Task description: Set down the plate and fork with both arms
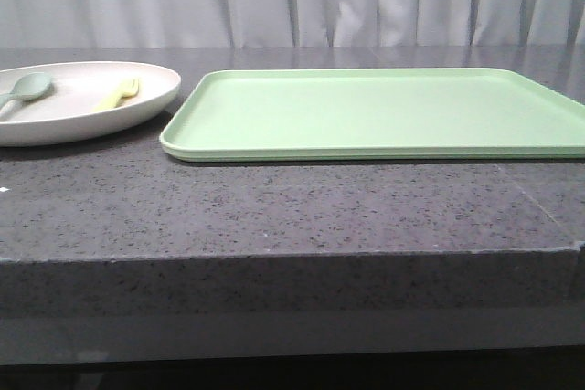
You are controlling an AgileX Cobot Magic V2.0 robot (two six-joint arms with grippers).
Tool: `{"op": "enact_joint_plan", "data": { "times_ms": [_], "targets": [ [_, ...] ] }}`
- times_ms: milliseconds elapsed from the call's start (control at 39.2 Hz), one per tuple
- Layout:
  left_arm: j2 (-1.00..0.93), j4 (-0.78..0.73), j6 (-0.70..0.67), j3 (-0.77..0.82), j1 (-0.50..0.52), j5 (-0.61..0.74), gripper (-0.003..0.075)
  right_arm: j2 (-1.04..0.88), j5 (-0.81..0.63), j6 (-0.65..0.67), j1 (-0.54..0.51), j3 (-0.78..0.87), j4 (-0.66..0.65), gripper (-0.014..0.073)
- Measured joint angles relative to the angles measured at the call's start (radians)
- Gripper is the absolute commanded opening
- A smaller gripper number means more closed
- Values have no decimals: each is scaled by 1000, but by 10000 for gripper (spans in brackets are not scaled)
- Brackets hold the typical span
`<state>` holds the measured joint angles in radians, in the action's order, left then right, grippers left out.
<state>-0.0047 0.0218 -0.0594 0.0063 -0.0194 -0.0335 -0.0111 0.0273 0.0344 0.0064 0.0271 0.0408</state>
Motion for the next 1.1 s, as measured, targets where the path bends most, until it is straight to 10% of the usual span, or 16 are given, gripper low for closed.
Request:
{"op": "enact_joint_plan", "data": {
  "times_ms": [281, 791, 1098],
  "targets": [
    [0, 0, 0, -16, 0, 33, -18, 0, -38, 0, 0, 0, 0, -102],
    [193, 2, 2, -592, 0, -436, -18, 130, 301, 0, 0, -458, 0, -102],
    [369, 0, 2, -643, 0, -473, -18, 351, 425, 0, 0, -544, 0, -102]
  ]
}}
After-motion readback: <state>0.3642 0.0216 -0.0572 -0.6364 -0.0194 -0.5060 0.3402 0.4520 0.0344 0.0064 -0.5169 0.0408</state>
